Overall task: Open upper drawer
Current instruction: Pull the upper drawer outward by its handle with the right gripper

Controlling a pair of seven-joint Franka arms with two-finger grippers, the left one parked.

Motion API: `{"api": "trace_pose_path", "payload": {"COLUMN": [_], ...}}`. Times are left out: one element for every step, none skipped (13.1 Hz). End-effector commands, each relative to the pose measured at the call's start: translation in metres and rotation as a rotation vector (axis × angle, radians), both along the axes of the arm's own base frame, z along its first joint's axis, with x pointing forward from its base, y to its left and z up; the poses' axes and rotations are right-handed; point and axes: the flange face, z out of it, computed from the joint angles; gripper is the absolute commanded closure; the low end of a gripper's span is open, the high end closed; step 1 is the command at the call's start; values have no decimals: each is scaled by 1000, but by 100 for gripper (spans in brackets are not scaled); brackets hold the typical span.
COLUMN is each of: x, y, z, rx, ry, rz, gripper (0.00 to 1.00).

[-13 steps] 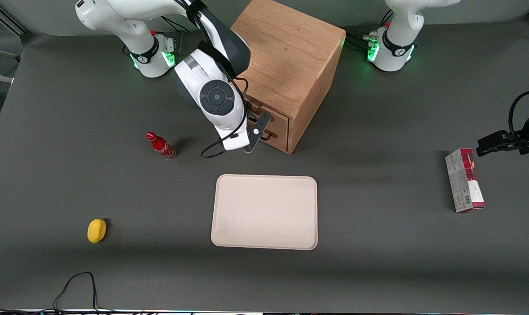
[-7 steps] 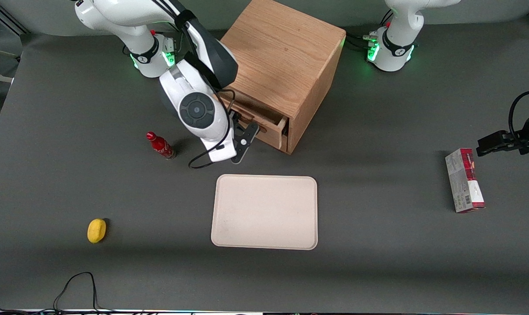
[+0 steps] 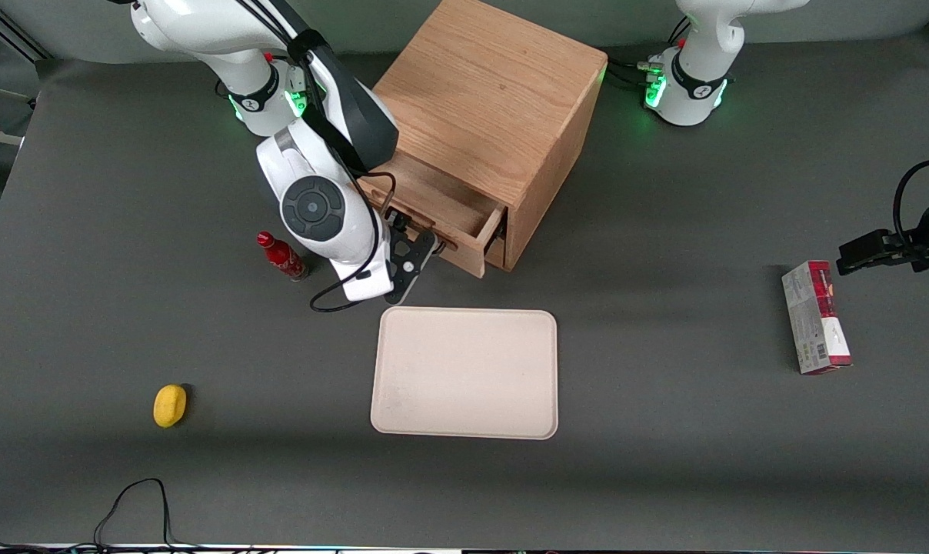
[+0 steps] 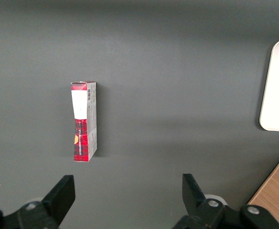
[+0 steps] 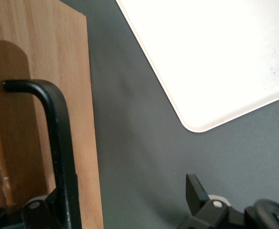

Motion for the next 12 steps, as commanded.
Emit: {"api": "trace_pose_path", "payload": {"x": [15,17,25,31,37,46,52,57,61,66,69,74], "y": [-8,-7,-14,-19,-21,-29,-33,-39,-42,-41,-42,-47], "z": [6,5,5,3,2,1,0,-4,-3,-3,-2,-2], "rx": [21,23,26,23,27,34,38,35,37,41,47,49], "ry": [-27,-28,-32,-34,-37,-41,-44,-40,-44,-53,-57,-61], "rz": [22,28,15,6,0,-8,-16,-27,-33,-33,-22,-26], "gripper": [0,0,0,0,0,0,0,0,0,0,0,0]}}
